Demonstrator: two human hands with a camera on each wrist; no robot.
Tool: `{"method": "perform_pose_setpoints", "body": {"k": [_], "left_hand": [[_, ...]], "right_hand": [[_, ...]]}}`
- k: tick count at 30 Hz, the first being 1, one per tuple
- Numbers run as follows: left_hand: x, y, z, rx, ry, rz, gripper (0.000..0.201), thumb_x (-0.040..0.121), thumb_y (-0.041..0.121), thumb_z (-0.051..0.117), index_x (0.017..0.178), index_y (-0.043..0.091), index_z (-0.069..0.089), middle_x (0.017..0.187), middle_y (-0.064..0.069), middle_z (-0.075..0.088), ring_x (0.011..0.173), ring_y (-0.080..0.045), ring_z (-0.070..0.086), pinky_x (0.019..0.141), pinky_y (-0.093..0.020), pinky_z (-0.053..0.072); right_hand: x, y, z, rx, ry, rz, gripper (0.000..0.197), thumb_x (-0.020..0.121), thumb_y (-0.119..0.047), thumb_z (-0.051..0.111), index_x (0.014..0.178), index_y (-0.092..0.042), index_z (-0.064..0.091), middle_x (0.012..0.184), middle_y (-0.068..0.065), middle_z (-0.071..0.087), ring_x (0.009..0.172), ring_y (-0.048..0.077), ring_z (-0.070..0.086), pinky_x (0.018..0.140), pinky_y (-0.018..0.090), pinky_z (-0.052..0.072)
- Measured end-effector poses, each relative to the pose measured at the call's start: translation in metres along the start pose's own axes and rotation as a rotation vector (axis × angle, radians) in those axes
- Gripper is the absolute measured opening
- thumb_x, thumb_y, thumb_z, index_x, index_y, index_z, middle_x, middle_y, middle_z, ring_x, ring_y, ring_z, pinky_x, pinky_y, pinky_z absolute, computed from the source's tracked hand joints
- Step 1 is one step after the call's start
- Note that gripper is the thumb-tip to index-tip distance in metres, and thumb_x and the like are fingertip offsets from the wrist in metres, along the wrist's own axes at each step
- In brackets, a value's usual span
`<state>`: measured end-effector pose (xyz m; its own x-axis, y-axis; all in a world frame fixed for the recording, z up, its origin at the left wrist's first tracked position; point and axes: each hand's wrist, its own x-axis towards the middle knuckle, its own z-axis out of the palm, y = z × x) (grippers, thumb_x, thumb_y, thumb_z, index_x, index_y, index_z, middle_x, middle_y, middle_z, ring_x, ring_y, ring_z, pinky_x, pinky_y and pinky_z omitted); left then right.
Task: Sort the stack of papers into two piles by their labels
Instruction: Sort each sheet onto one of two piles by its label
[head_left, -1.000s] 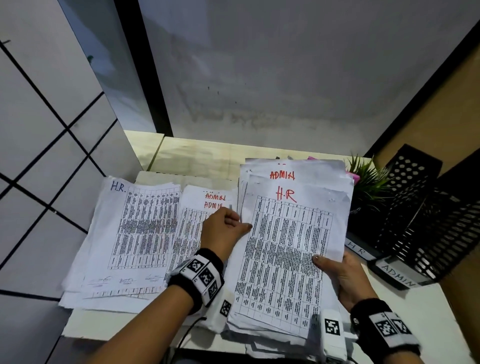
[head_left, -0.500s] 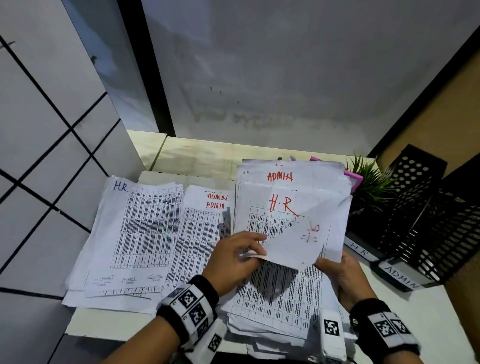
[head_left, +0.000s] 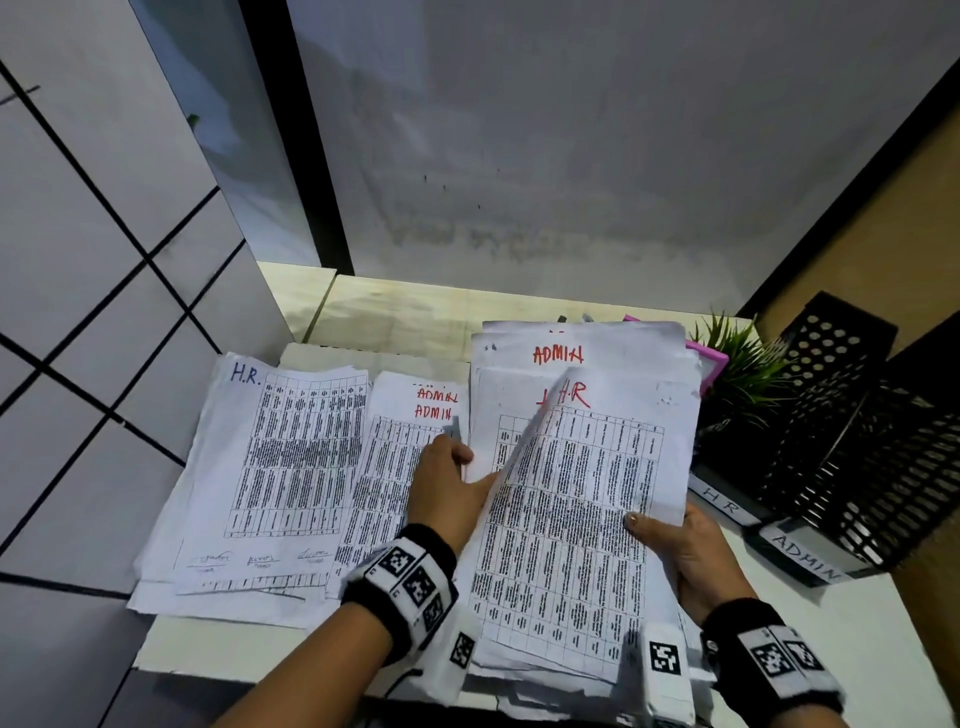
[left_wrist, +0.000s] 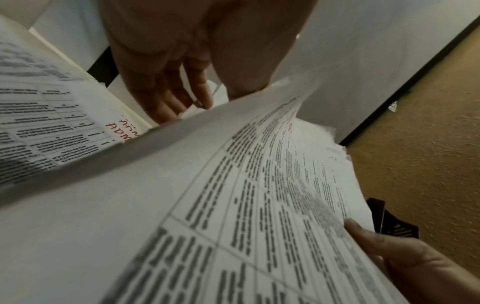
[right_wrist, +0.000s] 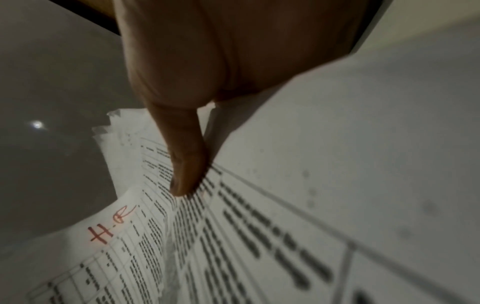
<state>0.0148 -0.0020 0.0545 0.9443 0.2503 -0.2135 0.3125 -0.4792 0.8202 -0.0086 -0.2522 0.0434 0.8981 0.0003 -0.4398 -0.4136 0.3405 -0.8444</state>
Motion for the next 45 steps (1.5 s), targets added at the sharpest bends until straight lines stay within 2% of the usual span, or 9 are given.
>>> {"method": "perform_pose_setpoints", "body": {"k": [13, 16, 21, 25, 28, 31, 35, 41, 45], "left_hand": [[-0.010, 0.003, 0.006, -0.281, 0.197, 0.111, 0.010, 0.084, 0.012, 0.071, 0.079, 0.021, 0.070, 0.068, 0.007, 0.067, 0.062, -0.008, 0.063, 0.060, -0.019, 0.053], [-0.015, -0.006, 0.010, -0.212, 0.183, 0.226, 0.016, 0.089, 0.016, 0.065, 0.102, 0.014, 0.074, 0.077, 0.001, 0.074, 0.067, -0.016, 0.068, 0.065, -0.034, 0.059], [-0.025, -0.012, 0.011, -0.056, 0.142, 0.402, 0.045, 0.094, 0.014, 0.056, 0.137, 0.024, 0.046, 0.070, -0.001, 0.067, 0.048, -0.004, 0.052, 0.048, -0.015, 0.050], [-0.027, -0.023, 0.014, 0.048, 0.208, 0.594, 0.057, 0.091, 0.016, 0.052, 0.145, 0.023, 0.034, 0.146, -0.014, 0.041, 0.104, -0.029, 0.067, 0.077, -0.037, 0.060], [-0.035, -0.025, 0.016, -0.036, 0.120, 0.694, 0.051, 0.091, 0.011, 0.052, 0.138, 0.030, 0.045, 0.159, -0.005, 0.015, 0.145, -0.025, 0.021, 0.109, -0.044, 0.036], [-0.046, -0.023, 0.015, -0.144, -0.044, 0.668, 0.032, 0.097, 0.030, 0.044, 0.125, 0.025, 0.058, 0.152, 0.021, 0.030, 0.137, -0.002, 0.035, 0.108, -0.025, 0.039], [-0.052, -0.015, 0.005, -0.142, -0.246, 0.548, 0.066, 0.083, 0.073, 0.043, 0.124, 0.023, 0.057, 0.142, 0.019, 0.044, 0.118, 0.009, 0.049, 0.094, -0.014, 0.046], [-0.047, -0.011, 0.000, -0.126, 0.124, 0.392, 0.014, 0.084, 0.040, 0.066, 0.091, 0.028, 0.068, 0.090, 0.035, 0.059, 0.093, 0.007, 0.047, 0.088, -0.050, 0.047], [-0.043, 0.000, -0.014, -0.369, 0.134, 0.273, 0.007, 0.081, 0.023, 0.073, 0.083, 0.028, 0.071, 0.080, 0.010, 0.068, 0.083, -0.017, 0.062, 0.082, -0.045, 0.051]], "right_hand": [[0.003, 0.001, -0.003, 0.041, 0.003, -0.015, 0.073, 0.045, -0.006, 0.079, 0.115, 0.006, 0.060, 0.101, 0.017, 0.074, 0.082, 0.026, 0.073, 0.063, 0.030, 0.059], [0.004, 0.002, -0.003, 0.042, 0.010, -0.016, 0.075, 0.045, -0.007, 0.079, 0.117, 0.008, 0.059, 0.104, 0.020, 0.073, 0.084, 0.029, 0.073, 0.065, 0.032, 0.059], [0.002, 0.001, -0.003, 0.010, 0.009, -0.025, 0.075, 0.043, -0.009, 0.079, 0.114, 0.005, 0.060, 0.101, 0.019, 0.074, 0.082, 0.028, 0.073, 0.065, 0.035, 0.060], [0.004, 0.003, -0.006, 0.021, -0.003, -0.017, 0.080, 0.042, -0.010, 0.083, 0.116, 0.006, 0.060, 0.103, 0.021, 0.073, 0.083, 0.029, 0.073, 0.065, 0.035, 0.060], [0.006, 0.007, -0.011, 0.004, 0.016, -0.012, 0.102, 0.026, -0.024, 0.099, 0.116, 0.006, 0.060, 0.107, 0.025, 0.071, 0.086, 0.033, 0.071, 0.074, 0.042, 0.060], [0.003, 0.006, -0.009, -0.035, 0.020, -0.014, 0.101, 0.020, -0.025, 0.097, 0.109, 0.006, 0.063, 0.097, 0.023, 0.073, 0.076, 0.033, 0.072, 0.064, 0.040, 0.060], [-0.001, 0.003, -0.007, 0.005, 0.023, 0.001, 0.069, 0.051, -0.002, 0.079, 0.115, 0.011, 0.057, 0.092, 0.024, 0.073, 0.071, 0.033, 0.071, 0.061, 0.040, 0.059], [-0.003, 0.005, -0.005, 0.031, -0.009, 0.007, 0.110, 0.024, -0.029, 0.100, 0.121, 0.001, 0.059, 0.110, 0.025, 0.069, 0.093, 0.037, 0.070, 0.081, 0.052, 0.057], [-0.006, 0.008, 0.005, 0.089, -0.052, 0.037, 0.085, 0.049, -0.016, 0.094, 0.123, 0.003, 0.057, 0.110, 0.024, 0.070, 0.092, 0.033, 0.071, 0.073, 0.042, 0.059]]}}
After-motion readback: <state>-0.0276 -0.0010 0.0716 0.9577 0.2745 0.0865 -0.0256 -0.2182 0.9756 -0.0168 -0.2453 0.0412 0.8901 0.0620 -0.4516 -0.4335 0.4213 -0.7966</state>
